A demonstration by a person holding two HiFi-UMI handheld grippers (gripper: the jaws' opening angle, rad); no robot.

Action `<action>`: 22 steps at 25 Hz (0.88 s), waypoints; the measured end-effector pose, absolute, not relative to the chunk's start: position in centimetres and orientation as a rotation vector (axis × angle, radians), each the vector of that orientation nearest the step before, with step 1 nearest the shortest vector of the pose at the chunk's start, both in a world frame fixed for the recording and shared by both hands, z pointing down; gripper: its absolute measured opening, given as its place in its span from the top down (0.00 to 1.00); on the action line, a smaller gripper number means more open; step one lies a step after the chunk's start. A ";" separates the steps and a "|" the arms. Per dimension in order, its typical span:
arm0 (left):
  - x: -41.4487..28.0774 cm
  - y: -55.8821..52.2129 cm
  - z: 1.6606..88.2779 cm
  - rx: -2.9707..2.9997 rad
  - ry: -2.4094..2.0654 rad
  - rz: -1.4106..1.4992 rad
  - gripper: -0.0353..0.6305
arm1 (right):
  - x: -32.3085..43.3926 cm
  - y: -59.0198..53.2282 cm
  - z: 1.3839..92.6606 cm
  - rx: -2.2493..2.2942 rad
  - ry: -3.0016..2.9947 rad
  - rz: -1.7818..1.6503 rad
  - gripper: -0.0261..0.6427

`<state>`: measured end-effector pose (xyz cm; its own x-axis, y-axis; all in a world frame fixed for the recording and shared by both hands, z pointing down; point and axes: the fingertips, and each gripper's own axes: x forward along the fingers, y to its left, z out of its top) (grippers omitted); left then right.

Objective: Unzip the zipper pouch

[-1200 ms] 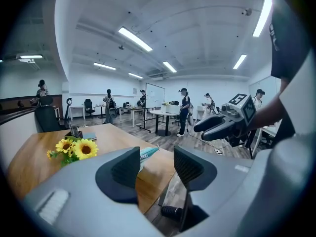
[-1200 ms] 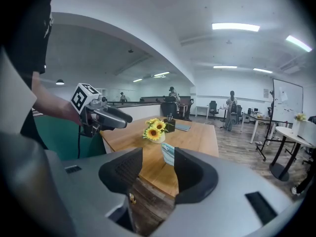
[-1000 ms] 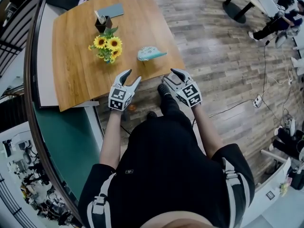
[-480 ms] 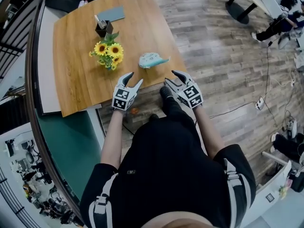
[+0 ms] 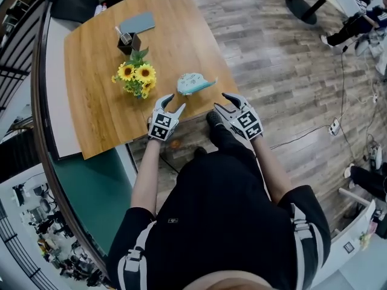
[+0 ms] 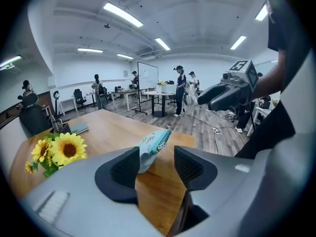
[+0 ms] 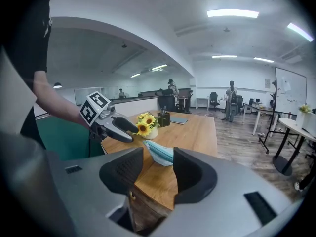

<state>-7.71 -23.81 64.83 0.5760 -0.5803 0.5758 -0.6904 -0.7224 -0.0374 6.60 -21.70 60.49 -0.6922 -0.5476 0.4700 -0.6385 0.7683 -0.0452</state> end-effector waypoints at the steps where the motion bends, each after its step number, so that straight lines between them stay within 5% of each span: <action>1: -7.6 -23.9 65.2 2.612 -1.057 0.866 0.62 | 6.8 -21.9 60.6 0.896 -2.523 0.291 0.67; 22: -5.7 -27.4 71.1 2.813 -0.829 1.517 0.63 | 6.2 -25.1 63.5 0.797 -2.531 0.424 0.68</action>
